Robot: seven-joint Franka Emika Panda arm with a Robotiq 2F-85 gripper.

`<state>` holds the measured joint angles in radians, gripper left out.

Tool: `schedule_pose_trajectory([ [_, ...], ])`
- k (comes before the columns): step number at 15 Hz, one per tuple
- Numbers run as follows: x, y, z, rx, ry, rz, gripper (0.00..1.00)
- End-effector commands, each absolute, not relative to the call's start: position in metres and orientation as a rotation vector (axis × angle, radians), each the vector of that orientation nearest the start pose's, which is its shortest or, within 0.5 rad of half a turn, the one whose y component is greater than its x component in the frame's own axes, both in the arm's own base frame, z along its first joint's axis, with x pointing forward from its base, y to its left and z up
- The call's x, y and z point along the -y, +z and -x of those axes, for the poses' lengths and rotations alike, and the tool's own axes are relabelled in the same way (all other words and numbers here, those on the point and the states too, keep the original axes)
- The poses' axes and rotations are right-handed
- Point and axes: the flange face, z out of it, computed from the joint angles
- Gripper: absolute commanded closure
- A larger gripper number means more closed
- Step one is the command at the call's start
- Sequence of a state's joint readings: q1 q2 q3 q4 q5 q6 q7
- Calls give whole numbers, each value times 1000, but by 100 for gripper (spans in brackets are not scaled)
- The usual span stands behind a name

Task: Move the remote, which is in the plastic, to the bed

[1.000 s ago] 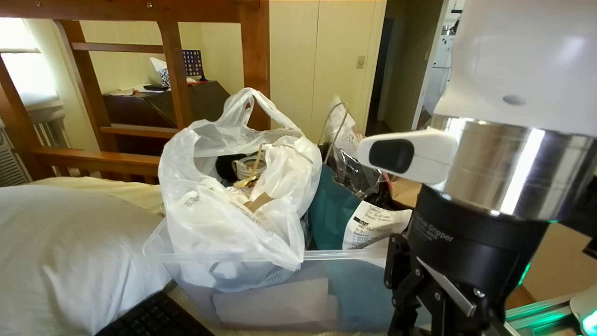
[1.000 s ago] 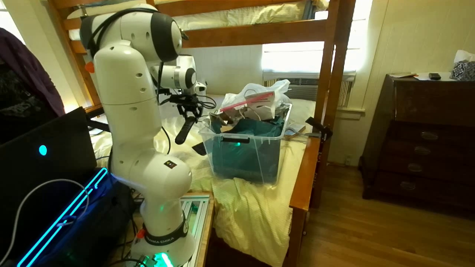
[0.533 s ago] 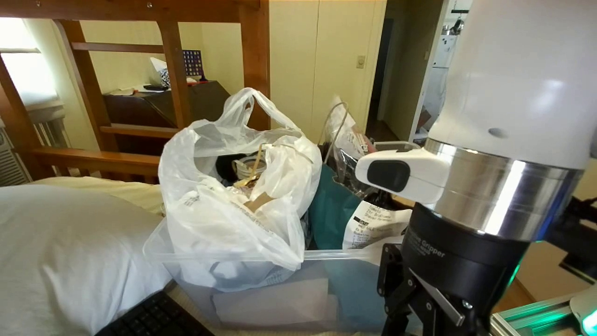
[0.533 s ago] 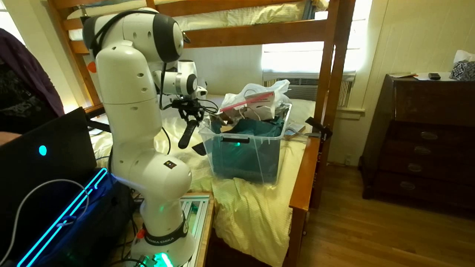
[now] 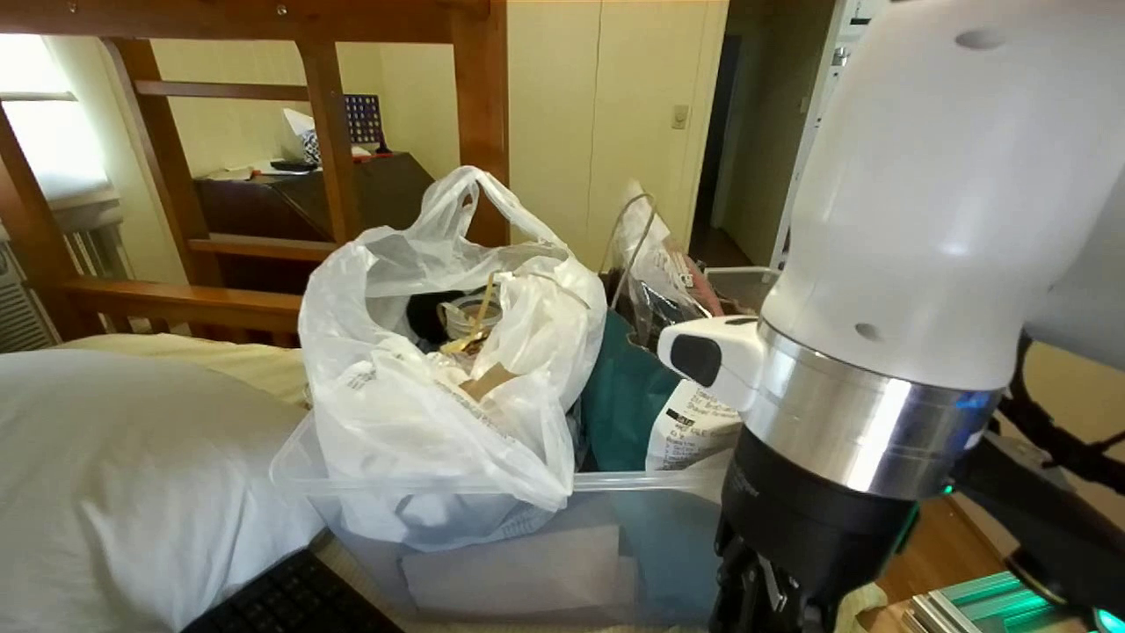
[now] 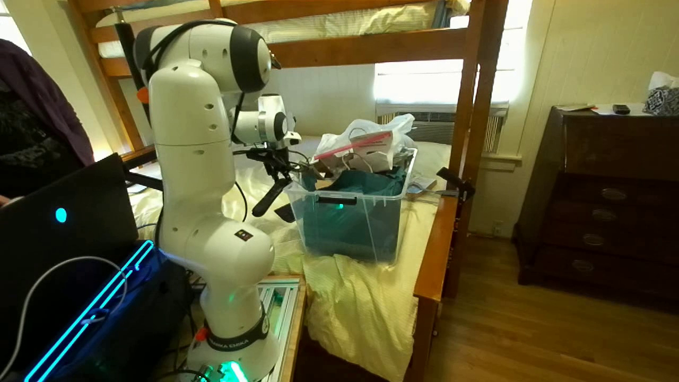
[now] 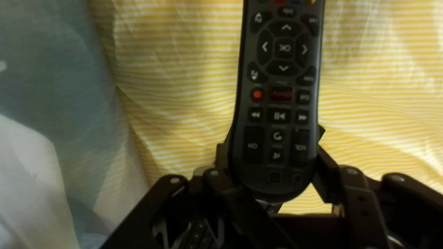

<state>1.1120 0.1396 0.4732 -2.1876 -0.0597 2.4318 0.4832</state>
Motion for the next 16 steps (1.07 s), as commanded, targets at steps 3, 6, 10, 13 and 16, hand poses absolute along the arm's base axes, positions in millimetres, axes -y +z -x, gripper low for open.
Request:
schedule_pose_trajectory([
  [3,-548,346,61,1278,-76,2724,67],
  [6,-539,329,82,1235,-172,2742,67],
  [10,-532,302,82,1248,-274,2745,67],
  [13,-532,293,65,1263,-331,2731,67],
  [16,-537,282,54,1280,-332,2698,67],
])
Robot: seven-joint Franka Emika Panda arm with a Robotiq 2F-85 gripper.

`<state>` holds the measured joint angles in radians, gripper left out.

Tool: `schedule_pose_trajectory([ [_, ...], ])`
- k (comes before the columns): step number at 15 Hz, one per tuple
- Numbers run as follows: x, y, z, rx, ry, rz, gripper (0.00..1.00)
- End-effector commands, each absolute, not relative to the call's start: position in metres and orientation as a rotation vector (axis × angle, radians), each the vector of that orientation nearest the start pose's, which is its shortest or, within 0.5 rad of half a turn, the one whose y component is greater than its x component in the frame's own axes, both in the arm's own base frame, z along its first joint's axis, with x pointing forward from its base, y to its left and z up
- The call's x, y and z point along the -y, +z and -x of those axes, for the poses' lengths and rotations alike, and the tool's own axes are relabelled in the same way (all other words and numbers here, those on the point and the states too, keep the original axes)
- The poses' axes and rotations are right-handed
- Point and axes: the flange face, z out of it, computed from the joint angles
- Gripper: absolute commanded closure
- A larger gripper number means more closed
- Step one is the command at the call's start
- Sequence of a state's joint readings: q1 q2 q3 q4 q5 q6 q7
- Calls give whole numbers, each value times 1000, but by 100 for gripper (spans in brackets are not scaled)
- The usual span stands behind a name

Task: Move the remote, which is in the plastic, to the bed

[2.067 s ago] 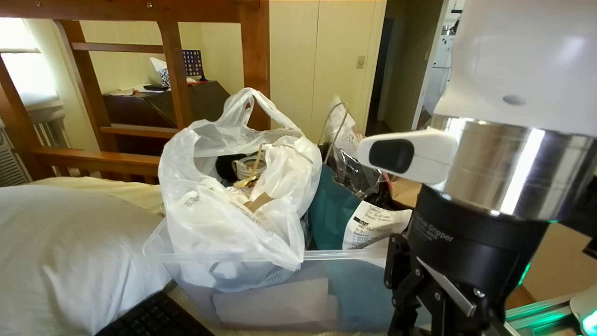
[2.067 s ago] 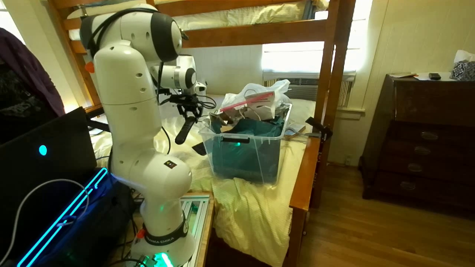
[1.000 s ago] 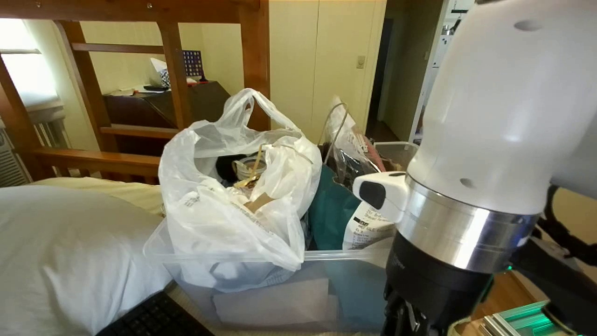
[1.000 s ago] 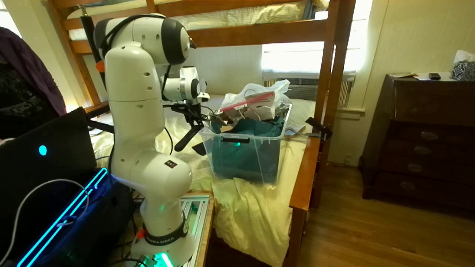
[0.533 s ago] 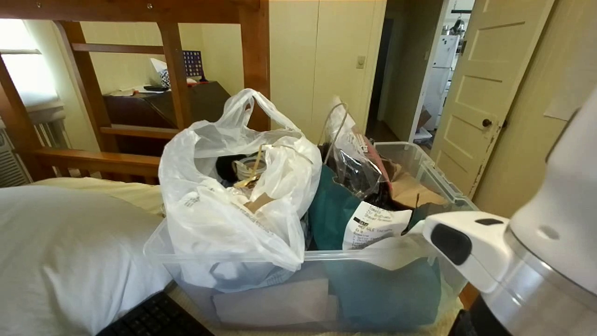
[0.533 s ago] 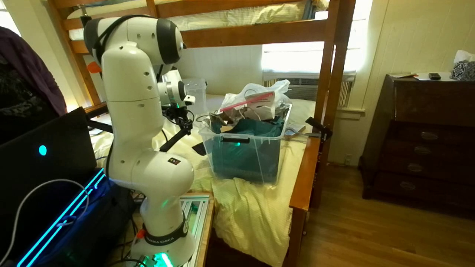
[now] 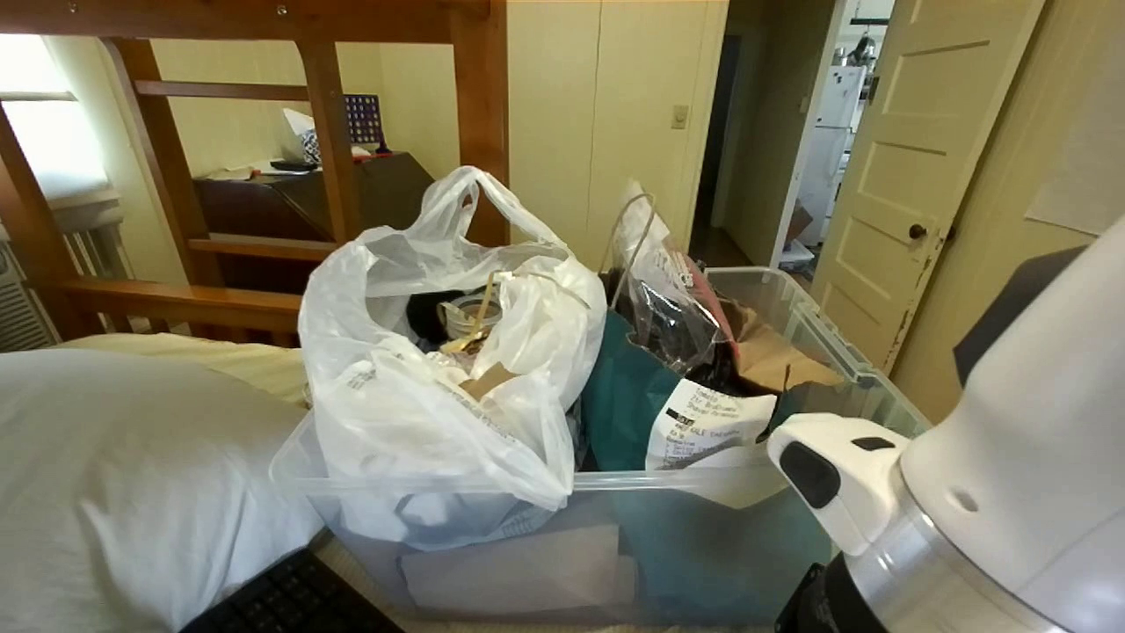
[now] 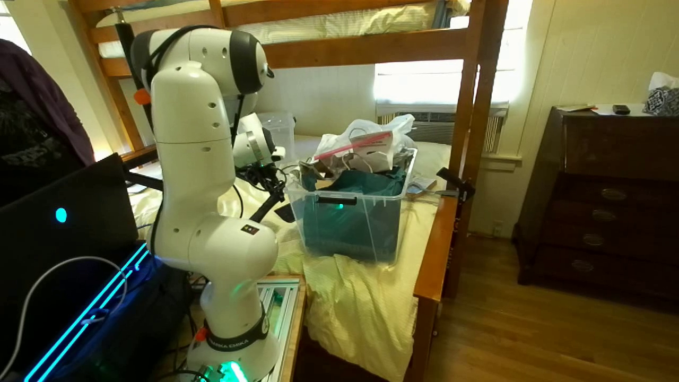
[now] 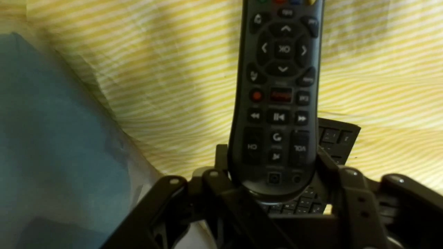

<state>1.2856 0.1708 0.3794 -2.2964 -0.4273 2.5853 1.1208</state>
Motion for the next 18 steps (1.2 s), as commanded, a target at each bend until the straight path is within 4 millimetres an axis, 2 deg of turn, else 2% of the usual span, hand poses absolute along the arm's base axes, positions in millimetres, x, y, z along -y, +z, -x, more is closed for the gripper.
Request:
schedule_pose_trajectory([
  [1,-537,278,52,1281,-327,2691,67],
  [7,-541,253,33,1405,-394,2705,67],
  [9,-542,251,28,1439,-434,2696,67],
  [10,-544,249,27,1467,-457,2680,52],
  [11,-545,249,26,1490,-478,2670,17],
  [12,-548,251,24,1509,-526,2641,16],
  [14,-554,260,22,1580,-614,2572,4],
  [15,-559,266,22,1611,-653,2522,1],
  [18,-574,292,30,1666,-678,2383,0],
])
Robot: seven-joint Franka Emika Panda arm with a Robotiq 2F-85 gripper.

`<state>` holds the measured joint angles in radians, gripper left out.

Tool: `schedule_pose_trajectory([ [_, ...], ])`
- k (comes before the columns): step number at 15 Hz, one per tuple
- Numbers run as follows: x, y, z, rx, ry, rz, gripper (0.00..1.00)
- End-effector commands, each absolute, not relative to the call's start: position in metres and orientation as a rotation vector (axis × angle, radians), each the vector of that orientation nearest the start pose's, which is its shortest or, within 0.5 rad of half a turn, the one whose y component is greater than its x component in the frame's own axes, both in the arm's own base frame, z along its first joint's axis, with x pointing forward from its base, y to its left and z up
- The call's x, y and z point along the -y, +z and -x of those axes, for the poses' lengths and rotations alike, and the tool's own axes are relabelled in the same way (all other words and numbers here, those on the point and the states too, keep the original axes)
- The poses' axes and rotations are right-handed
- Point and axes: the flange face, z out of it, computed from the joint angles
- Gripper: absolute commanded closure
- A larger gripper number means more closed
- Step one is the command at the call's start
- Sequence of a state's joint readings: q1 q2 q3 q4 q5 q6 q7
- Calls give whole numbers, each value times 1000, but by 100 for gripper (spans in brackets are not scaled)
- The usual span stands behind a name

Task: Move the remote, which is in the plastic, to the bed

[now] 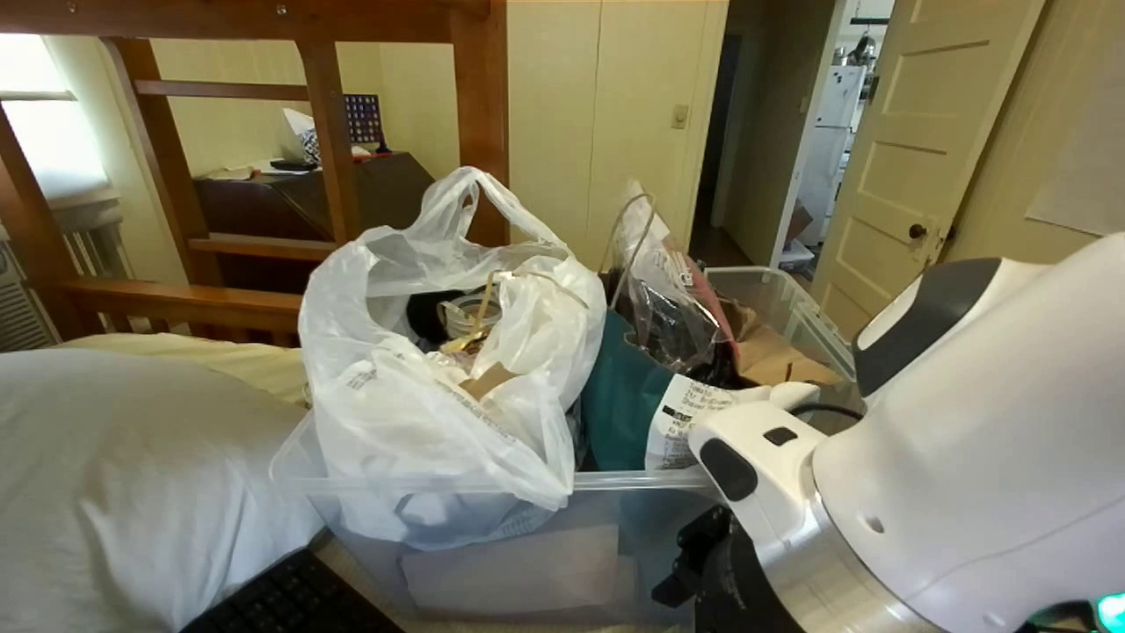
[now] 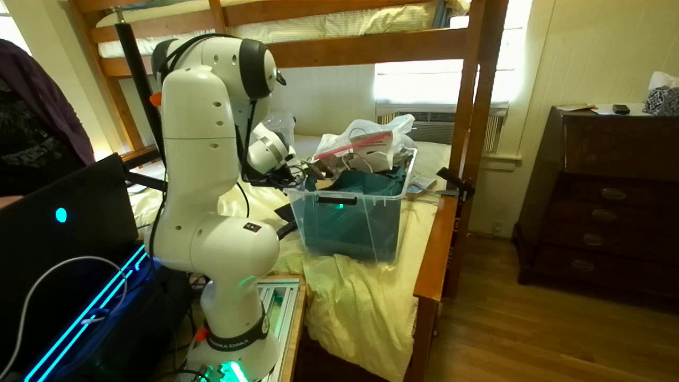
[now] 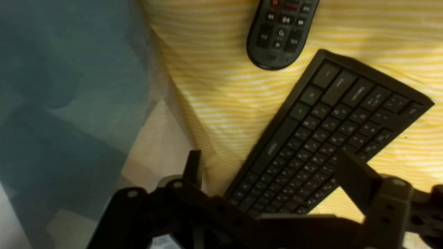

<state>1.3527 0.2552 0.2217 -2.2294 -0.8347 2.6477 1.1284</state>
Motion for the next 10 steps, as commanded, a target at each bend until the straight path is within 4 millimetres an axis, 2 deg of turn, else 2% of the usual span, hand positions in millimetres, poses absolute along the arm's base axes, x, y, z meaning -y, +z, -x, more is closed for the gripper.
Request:
schedule_pose_trajectory([
  [1,-577,301,37,1668,-617,2339,0],
  [3,-577,321,59,1712,-506,2236,0],
  [4,-571,325,76,1741,-438,2209,0],
  [5,-567,329,88,1773,-375,2209,0],
  [7,-566,352,108,1834,-259,2242,0],
  [8,-561,370,114,1874,-216,2250,0],
  [9,-556,382,113,1890,-171,2287,0],
  [10,-551,403,112,1920,-141,2287,0],
])
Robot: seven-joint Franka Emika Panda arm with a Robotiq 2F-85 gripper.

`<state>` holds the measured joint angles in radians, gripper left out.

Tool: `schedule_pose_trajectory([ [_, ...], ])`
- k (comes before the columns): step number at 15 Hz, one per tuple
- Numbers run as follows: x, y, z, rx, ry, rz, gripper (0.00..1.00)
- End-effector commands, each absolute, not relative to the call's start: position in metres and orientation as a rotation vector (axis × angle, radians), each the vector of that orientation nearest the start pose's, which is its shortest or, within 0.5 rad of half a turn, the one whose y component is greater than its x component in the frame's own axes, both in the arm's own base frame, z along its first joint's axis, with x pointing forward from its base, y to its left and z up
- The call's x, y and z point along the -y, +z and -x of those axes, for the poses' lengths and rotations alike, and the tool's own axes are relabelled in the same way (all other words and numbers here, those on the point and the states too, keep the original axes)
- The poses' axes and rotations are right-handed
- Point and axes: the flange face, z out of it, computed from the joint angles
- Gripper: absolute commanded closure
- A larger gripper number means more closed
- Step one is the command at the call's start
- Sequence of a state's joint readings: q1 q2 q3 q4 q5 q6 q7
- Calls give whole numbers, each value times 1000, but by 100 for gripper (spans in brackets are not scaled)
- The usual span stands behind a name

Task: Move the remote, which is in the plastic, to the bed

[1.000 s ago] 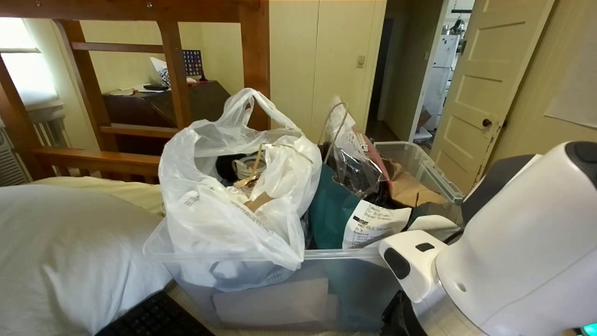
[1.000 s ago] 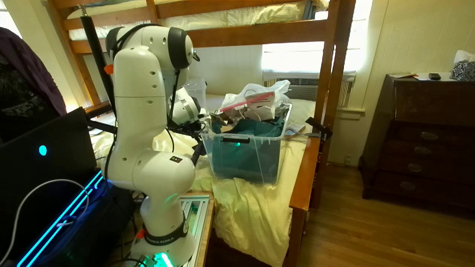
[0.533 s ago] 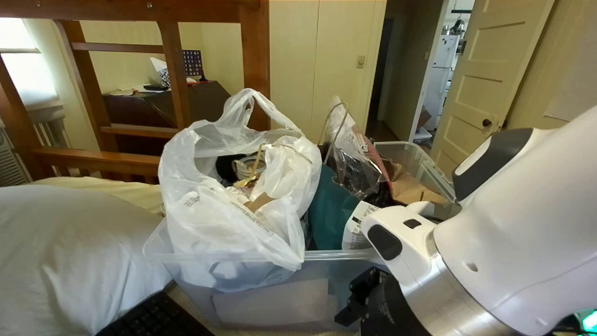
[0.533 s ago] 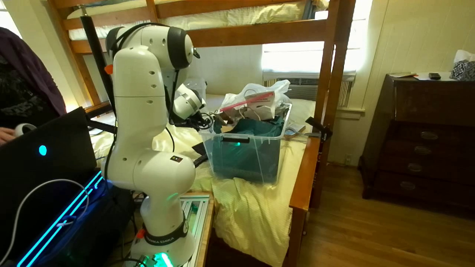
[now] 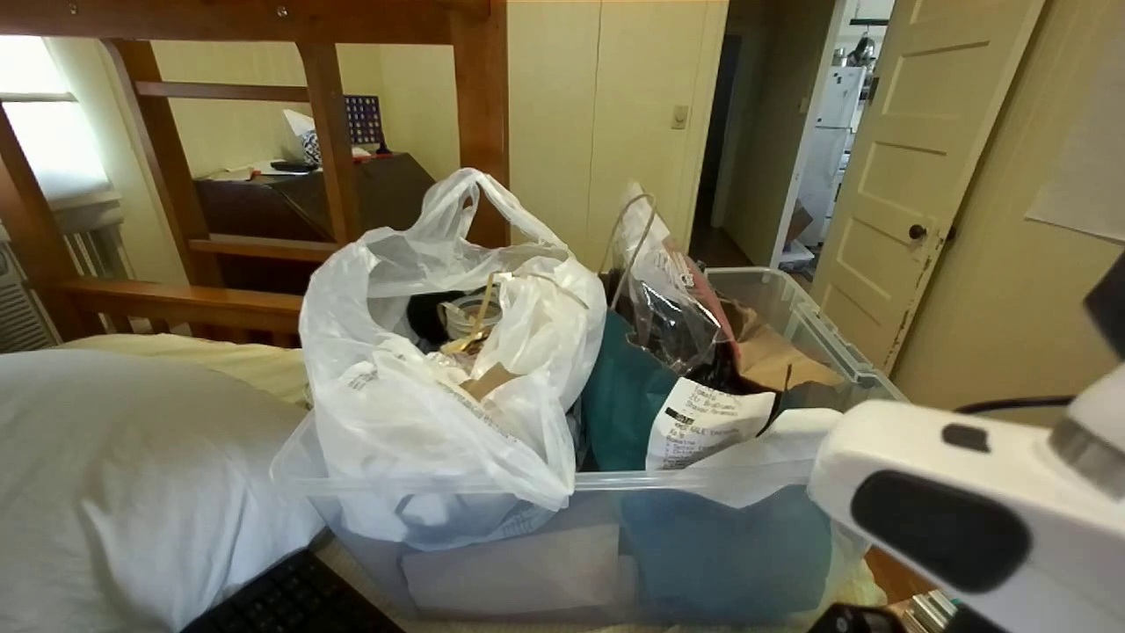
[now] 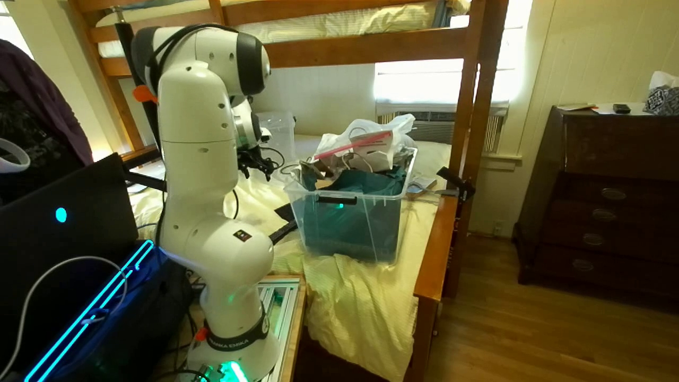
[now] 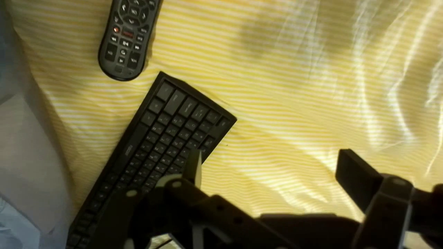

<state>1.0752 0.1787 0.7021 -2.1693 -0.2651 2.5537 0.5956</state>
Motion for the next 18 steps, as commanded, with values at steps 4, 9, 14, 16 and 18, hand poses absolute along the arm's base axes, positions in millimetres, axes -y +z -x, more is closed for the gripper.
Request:
schedule_pose_trajectory([
  [4,-556,406,109,1911,-191,2290,0],
  [9,-556,389,109,1917,-152,2296,0],
  [14,-531,403,99,1848,-116,2398,0],
  [16,-513,422,93,1791,-114,2445,0],
  [18,-494,445,89,1754,-79,2480,0],
])
